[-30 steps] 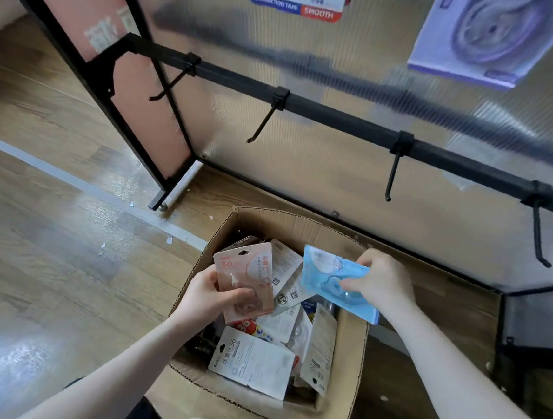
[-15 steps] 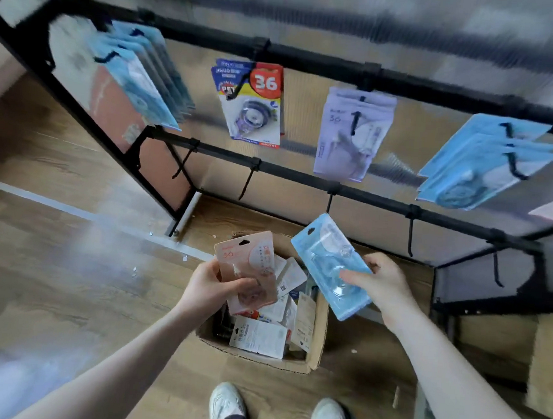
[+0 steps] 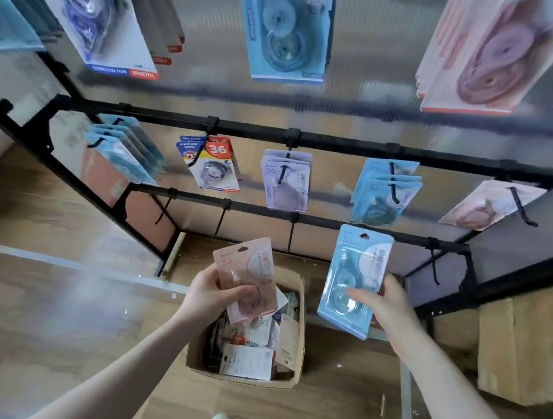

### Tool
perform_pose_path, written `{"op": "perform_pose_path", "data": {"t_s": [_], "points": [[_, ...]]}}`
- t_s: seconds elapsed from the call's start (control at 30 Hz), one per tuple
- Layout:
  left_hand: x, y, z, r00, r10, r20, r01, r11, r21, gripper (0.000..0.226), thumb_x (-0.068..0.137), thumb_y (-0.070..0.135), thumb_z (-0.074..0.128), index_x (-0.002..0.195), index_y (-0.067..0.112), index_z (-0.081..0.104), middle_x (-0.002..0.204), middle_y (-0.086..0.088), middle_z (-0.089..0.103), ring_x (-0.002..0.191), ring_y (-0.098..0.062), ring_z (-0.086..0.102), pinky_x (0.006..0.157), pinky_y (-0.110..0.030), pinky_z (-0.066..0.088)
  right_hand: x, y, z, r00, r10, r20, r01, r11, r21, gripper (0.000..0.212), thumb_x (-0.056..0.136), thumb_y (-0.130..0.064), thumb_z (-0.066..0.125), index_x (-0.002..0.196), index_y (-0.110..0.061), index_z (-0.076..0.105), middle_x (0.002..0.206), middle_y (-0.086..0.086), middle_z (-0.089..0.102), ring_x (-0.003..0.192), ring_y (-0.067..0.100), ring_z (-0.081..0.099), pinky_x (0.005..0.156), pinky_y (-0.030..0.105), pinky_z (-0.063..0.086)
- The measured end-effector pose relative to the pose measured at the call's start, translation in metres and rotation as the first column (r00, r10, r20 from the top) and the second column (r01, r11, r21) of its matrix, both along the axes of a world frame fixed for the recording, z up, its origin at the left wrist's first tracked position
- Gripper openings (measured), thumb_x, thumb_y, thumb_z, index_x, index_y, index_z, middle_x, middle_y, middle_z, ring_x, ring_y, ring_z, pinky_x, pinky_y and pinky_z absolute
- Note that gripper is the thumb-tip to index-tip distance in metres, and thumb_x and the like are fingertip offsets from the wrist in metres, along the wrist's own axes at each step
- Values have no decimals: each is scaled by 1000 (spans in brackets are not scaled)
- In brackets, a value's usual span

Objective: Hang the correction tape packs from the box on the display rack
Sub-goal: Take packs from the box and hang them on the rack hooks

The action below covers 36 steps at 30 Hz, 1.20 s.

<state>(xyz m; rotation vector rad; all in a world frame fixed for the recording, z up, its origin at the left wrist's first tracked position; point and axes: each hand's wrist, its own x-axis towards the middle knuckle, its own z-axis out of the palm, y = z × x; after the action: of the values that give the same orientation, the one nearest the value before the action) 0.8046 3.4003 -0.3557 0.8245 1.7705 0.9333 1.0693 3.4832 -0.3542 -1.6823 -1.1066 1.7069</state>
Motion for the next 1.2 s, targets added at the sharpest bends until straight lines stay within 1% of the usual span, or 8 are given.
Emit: {"op": "perform_pose_path", "data": {"t_s": [0.2, 0.3, 0.5, 0.67, 0.77, 0.93, 1.1, 1.2], "points": [[48, 12, 7, 999, 18, -30, -17, 1000, 4, 36, 64, 10, 87, 93, 10, 65, 87, -7, 73, 83, -23, 71, 74, -44, 59, 49, 14, 16, 999, -27, -44, 31, 995, 99, 29, 80, -2, 70, 94, -25, 59, 99, -3, 69, 91, 15, 65, 77, 34, 52], [72, 19, 11, 997, 21, -72, -19, 999, 26, 28, 68, 8, 84, 86, 16, 64, 82, -3, 73, 80, -20, 71, 70, -39, 60, 67, 27, 21, 1000, 11, -22, -8, 988, 153, 32, 78, -3, 73, 92, -27, 58, 99, -8, 68, 93, 13, 65, 84, 38, 53], [105, 28, 18, 996, 49, -72, -43, 996, 80, 28, 71, 10, 81, 91, 18, 63, 83, 1, 73, 81, -16, 71, 66, -30, 58, 86, 50, 26, 986, 164, 38, -168, 961, 218, 36, 78, -12, 75, 102, -31, 56, 105, -19, 63, 92, 0, 62, 80, 29, 54], [124, 34, 23, 997, 81, -5, -81, 993, 87, 34, 75, -7, 73, 70, 17, 51, 54, 18, 64, 58, 2, 65, 47, -13, 46, 87, 63, 23, 938, 273, 213, -319, 921, 226, 43, 80, -20, 74, 116, -26, 51, 118, -12, 58, 106, 6, 57, 84, 38, 54], [127, 38, 20, 997, 76, -2, -76, 994, 79, 33, 76, -7, 73, 72, 17, 51, 52, 21, 62, 56, 4, 63, 47, -12, 46, 83, 69, 20, 920, 304, 247, -359, 906, 224, 43, 80, -19, 74, 116, -25, 51, 122, -8, 58, 111, 11, 56, 84, 39, 54], [121, 46, 17, 999, 54, 2, -54, 995, 81, 30, 76, -6, 73, 74, 16, 53, 60, 20, 67, 63, 2, 67, 49, -14, 49, 73, 78, 18, 919, 305, 249, -366, 897, 250, 41, 82, -14, 72, 115, -23, 50, 125, -3, 58, 114, 14, 56, 75, 27, 53], [113, 48, 15, 999, 38, -10, -37, 997, 66, 31, 74, -2, 76, 73, 19, 54, 64, 17, 69, 68, -2, 69, 51, -16, 50, 66, 84, 15, 915, 286, 286, -356, 906, 230, 44, 82, -16, 72, 120, -18, 51, 128, 0, 57, 116, 16, 56, 82, 36, 56], [106, 48, 12, 1000, 30, -5, -30, 998, 64, 26, 74, 3, 77, 86, 19, 60, 73, 13, 72, 74, -10, 71, 56, -20, 54, 61, 86, 13, 912, 285, 296, -355, 909, 217, 45, 82, -15, 72, 122, -18, 51, 129, 1, 57, 117, 17, 56, 84, 39, 55]]}}
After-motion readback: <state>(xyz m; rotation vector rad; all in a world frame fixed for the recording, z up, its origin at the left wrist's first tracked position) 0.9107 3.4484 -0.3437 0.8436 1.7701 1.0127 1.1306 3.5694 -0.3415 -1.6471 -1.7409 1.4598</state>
